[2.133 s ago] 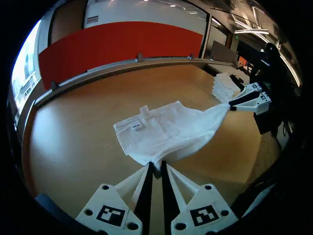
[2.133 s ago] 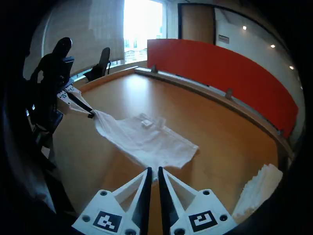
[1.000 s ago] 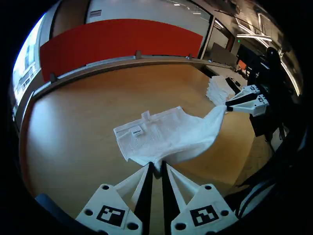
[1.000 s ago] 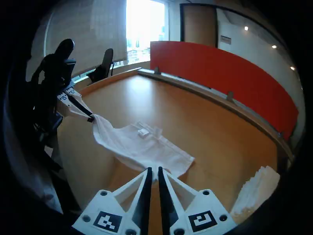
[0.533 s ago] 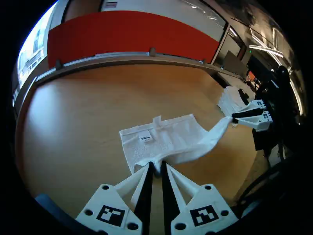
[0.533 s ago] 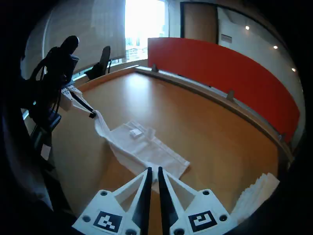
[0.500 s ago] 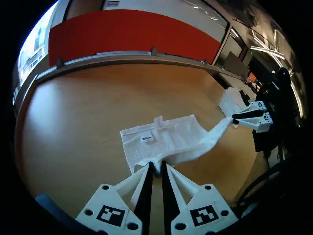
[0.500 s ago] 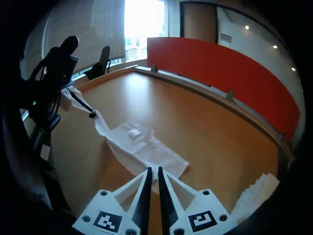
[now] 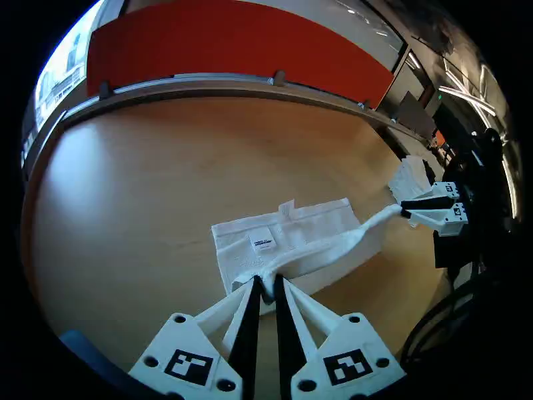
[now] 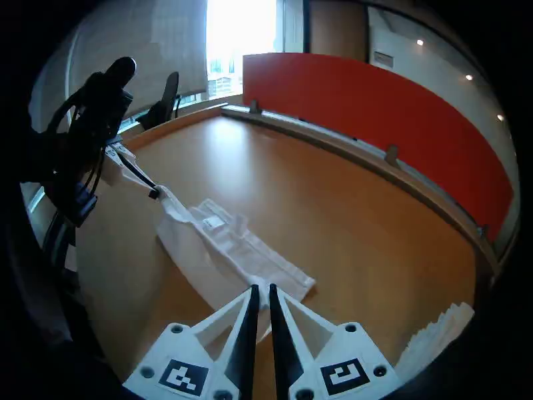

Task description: Fold towel

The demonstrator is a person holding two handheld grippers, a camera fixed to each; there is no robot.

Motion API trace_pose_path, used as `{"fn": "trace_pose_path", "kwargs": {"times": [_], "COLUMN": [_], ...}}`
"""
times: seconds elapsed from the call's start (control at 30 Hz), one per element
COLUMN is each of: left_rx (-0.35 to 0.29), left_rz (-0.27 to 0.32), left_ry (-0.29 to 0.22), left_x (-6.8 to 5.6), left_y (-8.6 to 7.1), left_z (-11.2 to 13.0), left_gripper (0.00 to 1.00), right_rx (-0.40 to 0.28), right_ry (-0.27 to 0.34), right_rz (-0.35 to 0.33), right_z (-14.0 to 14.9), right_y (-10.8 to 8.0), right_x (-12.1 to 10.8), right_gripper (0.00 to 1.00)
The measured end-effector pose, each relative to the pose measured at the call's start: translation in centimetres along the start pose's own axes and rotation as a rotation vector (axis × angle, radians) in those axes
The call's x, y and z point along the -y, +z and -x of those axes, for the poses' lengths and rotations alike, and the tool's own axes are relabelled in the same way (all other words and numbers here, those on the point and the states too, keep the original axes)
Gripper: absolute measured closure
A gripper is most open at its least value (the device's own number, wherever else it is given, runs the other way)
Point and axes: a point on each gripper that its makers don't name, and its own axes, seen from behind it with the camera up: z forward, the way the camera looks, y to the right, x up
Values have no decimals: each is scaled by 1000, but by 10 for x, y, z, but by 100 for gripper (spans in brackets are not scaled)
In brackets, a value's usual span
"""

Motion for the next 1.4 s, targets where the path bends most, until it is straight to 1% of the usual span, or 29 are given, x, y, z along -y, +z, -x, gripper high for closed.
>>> {"fn": "trace_pose_path", "kwargs": {"times": [0.2, 0.43, 0.6, 0.8, 0.9, 0.97, 1.2, 1.33, 1.37, 1.4], "left_rx": [11, 21, 38, 39, 35, 30, 18, 3, -1, -6], "left_rz": [-7, -30, -50, -81, -99, -110, -143, -161, -165, -168], "left_ry": [20, 33, 33, 44, 53, 61, 92, 109, 111, 114], "left_x": [6, 17, 24, 33, 37, 40, 47, 52, 53, 53], "left_y": [18, 42, 53, 62, 66, 67, 71, 70, 69, 68], "left_z": [2, 5, 8, 5, 3, 1, -7, -13, -14, -16], "left_gripper": [85, 85, 81, 74, 68, 66, 64, 64, 63, 56], "right_rx": [30, 62, 73, 78, 83, 85, 80, 73, 70, 68], "right_ry": [14, 54, 70, 68, 67, 67, 67, 64, 63, 63], "right_rz": [8, 12, 22, 49, 63, 75, 115, 133, 138, 143], "right_z": [12, 28, 35, 38, 39, 40, 35, 30, 28, 27], "right_y": [15, 34, 44, 50, 53, 55, 61, 60, 59, 58], "right_x": [-8, -13, -17, -23, -26, -29, -40, -47, -48, -50], "right_gripper": [88, 89, 89, 88, 85, 82, 80, 79, 77, 71]}}
